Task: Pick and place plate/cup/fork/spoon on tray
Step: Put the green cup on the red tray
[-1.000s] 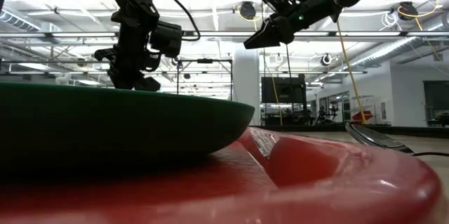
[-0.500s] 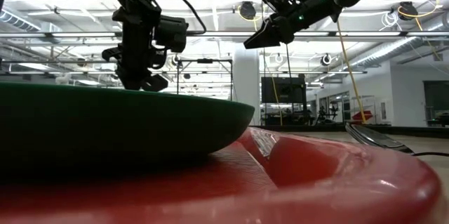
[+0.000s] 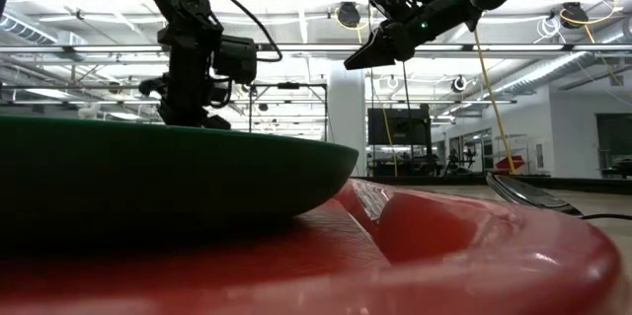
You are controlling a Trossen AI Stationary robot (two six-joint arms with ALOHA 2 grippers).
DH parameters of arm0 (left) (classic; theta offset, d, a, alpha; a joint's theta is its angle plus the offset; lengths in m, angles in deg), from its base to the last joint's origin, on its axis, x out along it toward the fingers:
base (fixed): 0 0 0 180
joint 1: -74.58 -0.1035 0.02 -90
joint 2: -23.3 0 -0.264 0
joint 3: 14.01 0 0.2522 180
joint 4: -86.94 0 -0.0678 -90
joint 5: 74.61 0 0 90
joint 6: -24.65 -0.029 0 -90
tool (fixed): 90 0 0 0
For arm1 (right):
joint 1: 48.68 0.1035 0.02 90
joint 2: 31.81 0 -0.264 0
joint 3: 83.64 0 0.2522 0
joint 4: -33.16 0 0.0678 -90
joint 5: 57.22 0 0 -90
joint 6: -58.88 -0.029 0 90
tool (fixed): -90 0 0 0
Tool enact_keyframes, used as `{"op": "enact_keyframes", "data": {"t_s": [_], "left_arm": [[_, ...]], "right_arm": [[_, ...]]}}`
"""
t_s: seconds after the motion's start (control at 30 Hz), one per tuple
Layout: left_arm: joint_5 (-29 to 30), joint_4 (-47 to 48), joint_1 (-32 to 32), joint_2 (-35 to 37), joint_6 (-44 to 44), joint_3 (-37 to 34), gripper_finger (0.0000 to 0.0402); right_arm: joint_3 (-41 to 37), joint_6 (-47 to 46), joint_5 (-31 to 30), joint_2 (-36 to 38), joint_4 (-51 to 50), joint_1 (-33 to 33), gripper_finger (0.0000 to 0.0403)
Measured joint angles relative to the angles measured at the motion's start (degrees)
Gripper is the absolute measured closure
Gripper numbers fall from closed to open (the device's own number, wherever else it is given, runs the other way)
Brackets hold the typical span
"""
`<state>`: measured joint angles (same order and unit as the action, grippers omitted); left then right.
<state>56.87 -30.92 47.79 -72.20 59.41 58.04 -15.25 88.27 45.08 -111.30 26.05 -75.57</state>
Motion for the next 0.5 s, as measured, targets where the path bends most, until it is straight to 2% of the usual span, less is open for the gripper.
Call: {"op": "enact_keyframes", "data": {"t_s": [0.2, 0.5], "left_arm": [[-7.0, -9.3, 2.2, 0.0, -7.8, -0.5, 0.0366], [-7.2, -12.3, 6.5, 0.0, -13.7, 2.9, 0.0366]], "right_arm": [[0.0, 0.0, 0.0, 0.0, 0.0, 0.0, 0.0136], [0.0, 0.0, 0.0, 0.0, -0.1, -0.1, 0.0136]]}}
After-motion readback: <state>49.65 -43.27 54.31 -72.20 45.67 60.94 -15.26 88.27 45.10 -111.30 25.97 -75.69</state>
